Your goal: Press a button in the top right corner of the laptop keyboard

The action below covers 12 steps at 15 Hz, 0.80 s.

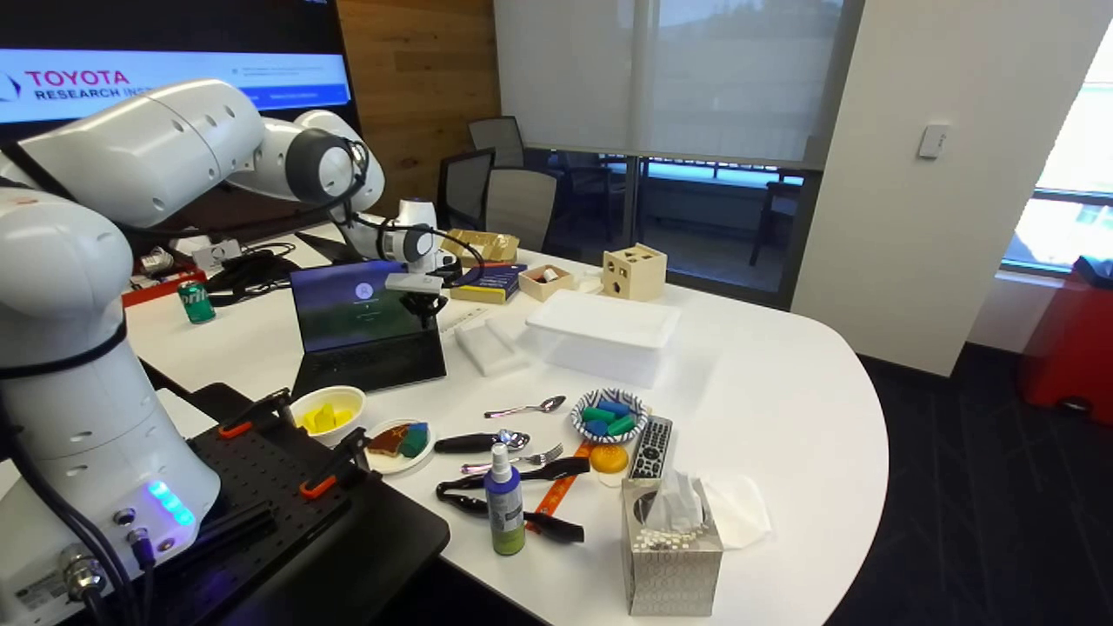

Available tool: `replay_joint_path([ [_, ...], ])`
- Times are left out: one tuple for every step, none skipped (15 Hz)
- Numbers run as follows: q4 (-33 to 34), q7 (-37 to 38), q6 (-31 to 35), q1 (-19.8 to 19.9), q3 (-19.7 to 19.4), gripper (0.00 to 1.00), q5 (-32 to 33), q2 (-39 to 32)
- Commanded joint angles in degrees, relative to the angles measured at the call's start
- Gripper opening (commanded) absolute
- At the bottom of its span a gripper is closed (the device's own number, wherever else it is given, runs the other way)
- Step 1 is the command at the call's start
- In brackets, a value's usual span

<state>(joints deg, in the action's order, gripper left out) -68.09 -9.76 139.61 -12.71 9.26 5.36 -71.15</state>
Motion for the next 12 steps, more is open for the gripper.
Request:
replay_joint_path([
  [-7.4, 2.7, 1.8, -0.5, -1.4, 0.0, 0.6, 5.9],
  [-8.8, 3.2, 2.1, -0.4, -1.6, 0.0, 0.5, 7.1],
  [-10.3, 4.3, 2.2, -0.6, -2.1, 0.0, 0.6, 8.3],
  [-11.8, 4.8, 2.4, -0.6, -2.4, 0.0, 0.6, 9.6],
  [-13.5, 5.5, 2.5, -0.5, -2.6, 0.26, 0.7, 11.0],
  [-15.3, 5.4, 2.9, -0.3, -2.7, 0.27, 0.7, 12.5],
  [-16.8, 5.1, 3.4, -0.2, -3.0, 0.34, 0.7, 13.9],
  [-18.7, 4.6, 3.9, 0.2, -2.9, 0.4, 0.7, 15.4],
  [-21.0, 3.9, 4.6, 0.6, -2.8, 0.47, 0.8, 17.3],
  [-22.9, 3.6, 4.9, 0.9, -2.8, 0.56, 0.9, 19.0],
  [-25.5, 3.4, 5.6, 1.2, -2.9, 0.64, 1.0, 21.3],
  [-27.9, 2.8, 6.1, 1.6, -2.9, 0.71, 1.1, 23.4],
])
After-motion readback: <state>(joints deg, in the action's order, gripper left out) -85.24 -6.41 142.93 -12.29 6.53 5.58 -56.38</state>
